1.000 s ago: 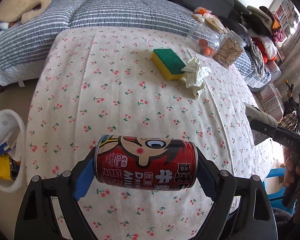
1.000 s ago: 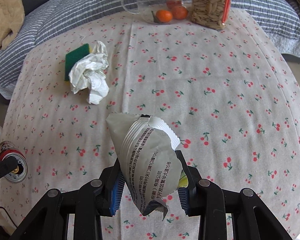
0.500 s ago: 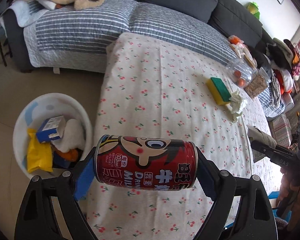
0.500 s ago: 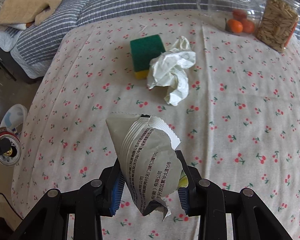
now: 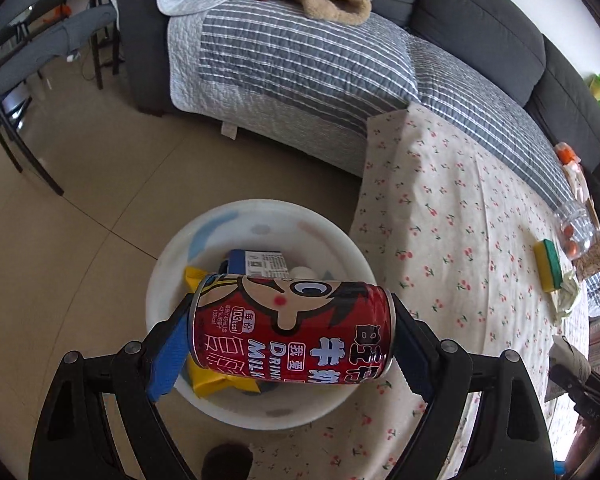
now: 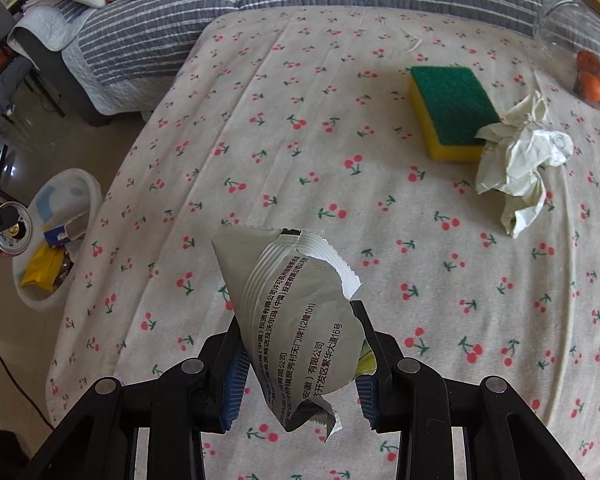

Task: Collect trash
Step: 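Lower the red can into the white bin and open the left tool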

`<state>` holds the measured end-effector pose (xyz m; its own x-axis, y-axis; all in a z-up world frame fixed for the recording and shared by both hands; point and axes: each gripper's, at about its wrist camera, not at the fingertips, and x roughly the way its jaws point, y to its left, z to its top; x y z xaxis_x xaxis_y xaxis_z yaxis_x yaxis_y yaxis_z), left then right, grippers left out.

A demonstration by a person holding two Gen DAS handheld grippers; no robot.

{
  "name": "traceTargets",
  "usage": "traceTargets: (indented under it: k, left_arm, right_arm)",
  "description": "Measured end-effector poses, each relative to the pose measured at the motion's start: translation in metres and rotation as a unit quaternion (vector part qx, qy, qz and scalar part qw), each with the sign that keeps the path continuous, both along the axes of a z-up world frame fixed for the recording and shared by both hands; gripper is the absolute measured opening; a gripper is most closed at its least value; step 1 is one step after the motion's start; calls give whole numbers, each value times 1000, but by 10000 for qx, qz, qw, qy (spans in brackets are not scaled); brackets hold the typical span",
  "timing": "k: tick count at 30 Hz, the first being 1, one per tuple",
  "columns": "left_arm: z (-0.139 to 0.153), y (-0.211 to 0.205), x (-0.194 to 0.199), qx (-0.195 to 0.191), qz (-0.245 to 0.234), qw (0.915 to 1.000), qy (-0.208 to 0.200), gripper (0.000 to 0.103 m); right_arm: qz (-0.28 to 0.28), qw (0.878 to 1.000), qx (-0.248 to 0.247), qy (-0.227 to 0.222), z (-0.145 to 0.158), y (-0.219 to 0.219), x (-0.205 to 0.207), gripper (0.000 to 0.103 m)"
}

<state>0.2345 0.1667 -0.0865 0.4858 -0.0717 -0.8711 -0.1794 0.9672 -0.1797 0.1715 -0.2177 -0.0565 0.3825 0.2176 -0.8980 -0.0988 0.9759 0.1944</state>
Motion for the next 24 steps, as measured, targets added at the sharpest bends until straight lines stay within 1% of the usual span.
traceTargets:
  k: [3, 7, 11, 14, 17, 21, 24]
  left_arm:
    - [-8, 8, 6, 21, 64, 10000, 7, 90]
    - [-17, 11, 11, 158, 46, 9998, 71, 91]
    - [-23, 16, 12, 189, 207, 9993, 253, 92]
    - [-15, 16, 7, 145, 129, 9998, 91, 95]
    - [-4, 11, -2, 165, -70, 9998, -9, 99]
    - [3, 8, -18, 379, -271, 9989, 28, 99]
    - [6, 13, -29, 495, -312, 9982, 137, 99]
  right_arm:
    - [46, 10000, -12, 10, -3, 9, 2, 41]
    - [37, 10000, -30, 69, -9, 15, 3, 41]
    - [12, 10000, -8, 32, -7, 20, 3, 41]
    - [-3, 10000, 28, -9, -4, 22, 2, 41]
    - [23, 10000, 17, -2, -5, 27, 1, 41]
    - [101, 9999, -4, -7, -5, 38, 1, 41]
    - [189, 9998, 59, -65, 0, 50, 2, 41]
